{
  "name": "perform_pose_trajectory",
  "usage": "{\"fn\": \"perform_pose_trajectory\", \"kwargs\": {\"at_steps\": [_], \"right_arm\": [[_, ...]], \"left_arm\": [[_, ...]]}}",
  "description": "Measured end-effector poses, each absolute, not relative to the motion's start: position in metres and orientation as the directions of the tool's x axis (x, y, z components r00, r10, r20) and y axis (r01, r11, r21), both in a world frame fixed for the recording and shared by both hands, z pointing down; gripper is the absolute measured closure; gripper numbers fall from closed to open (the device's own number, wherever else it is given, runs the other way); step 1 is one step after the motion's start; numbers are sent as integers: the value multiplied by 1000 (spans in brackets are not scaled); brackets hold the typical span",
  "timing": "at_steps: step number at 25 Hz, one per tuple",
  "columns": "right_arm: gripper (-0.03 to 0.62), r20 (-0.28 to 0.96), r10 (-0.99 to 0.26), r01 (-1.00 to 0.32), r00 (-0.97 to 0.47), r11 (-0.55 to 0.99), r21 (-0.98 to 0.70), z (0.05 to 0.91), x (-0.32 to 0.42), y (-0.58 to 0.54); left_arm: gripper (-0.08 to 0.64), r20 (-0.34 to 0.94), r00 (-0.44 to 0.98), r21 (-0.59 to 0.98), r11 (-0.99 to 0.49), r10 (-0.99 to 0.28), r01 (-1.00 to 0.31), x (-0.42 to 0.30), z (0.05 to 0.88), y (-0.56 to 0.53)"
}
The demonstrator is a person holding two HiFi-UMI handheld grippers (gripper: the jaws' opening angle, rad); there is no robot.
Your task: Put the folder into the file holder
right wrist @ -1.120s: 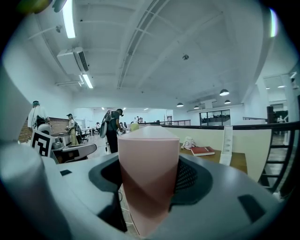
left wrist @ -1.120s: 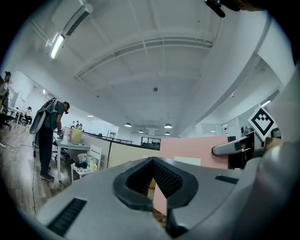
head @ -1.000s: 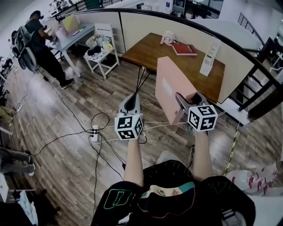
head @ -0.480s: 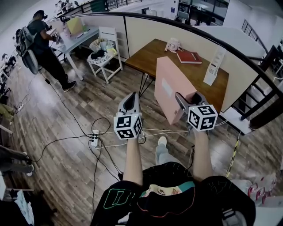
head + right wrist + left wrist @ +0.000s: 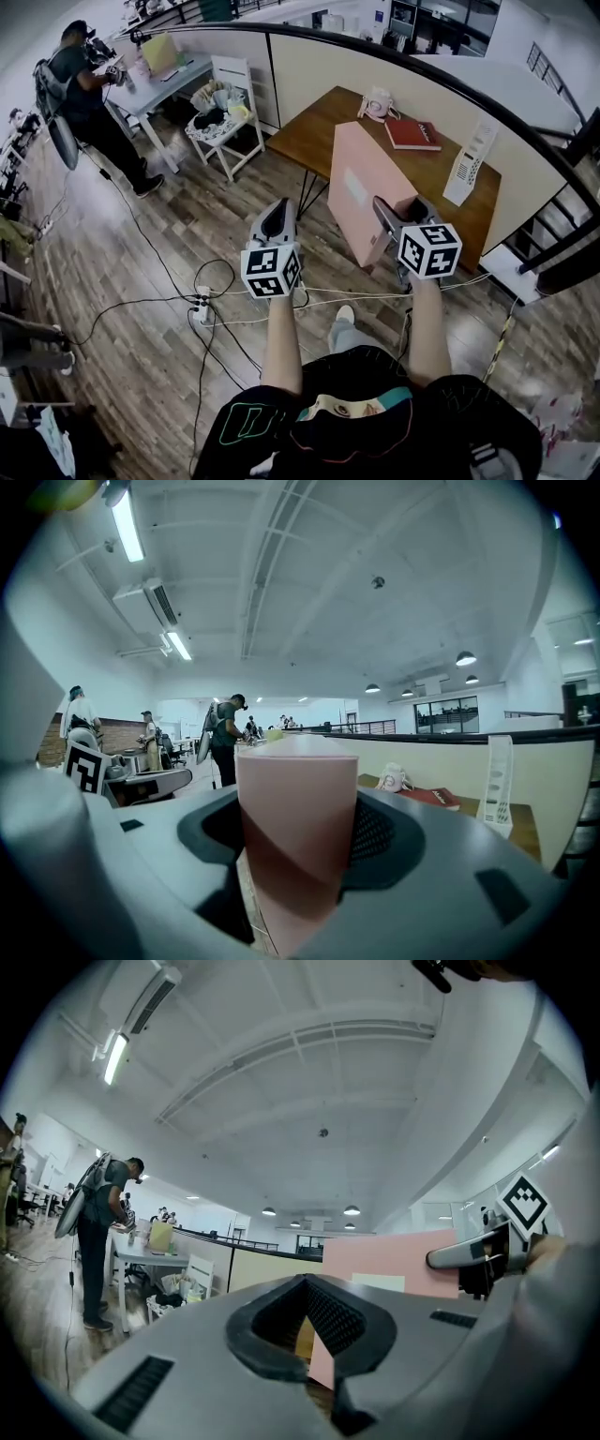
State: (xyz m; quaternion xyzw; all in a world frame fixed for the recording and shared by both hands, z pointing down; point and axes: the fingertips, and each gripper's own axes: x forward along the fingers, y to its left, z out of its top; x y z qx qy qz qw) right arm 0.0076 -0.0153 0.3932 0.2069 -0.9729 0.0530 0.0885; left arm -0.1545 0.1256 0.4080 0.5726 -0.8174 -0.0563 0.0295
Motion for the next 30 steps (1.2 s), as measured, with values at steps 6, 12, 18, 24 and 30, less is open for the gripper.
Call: {"fn": "perform_pose_trajectory", "kwargs": {"at_steps": [6,12,18,24,30], "right_arm": [[308,215,-376,-404,-901,909,-101,401,-31,-92],[308,208,-378,-412,-902,898,-153,410,-63,-171],[308,170,-386,-416,-906,887,-201,408,-86,-233],[308,153,-393,-419,-907,881,-221,398,-108,-266],[308,132,-413,-433,-901,872,-228,401,-140,-277]], "left_arm": [[563,29,-348,113,349,-937,-930,-185,416,49],[563,88,-348,93,356,-933,-930,-216,433,-24],[563,103,-352,84,360,-931,-929,-240,433,-79],[563,113,-369,71,378,-922,-923,-262,428,-100],[563,125,-366,89,377,-922,-922,-294,445,-107]]}}
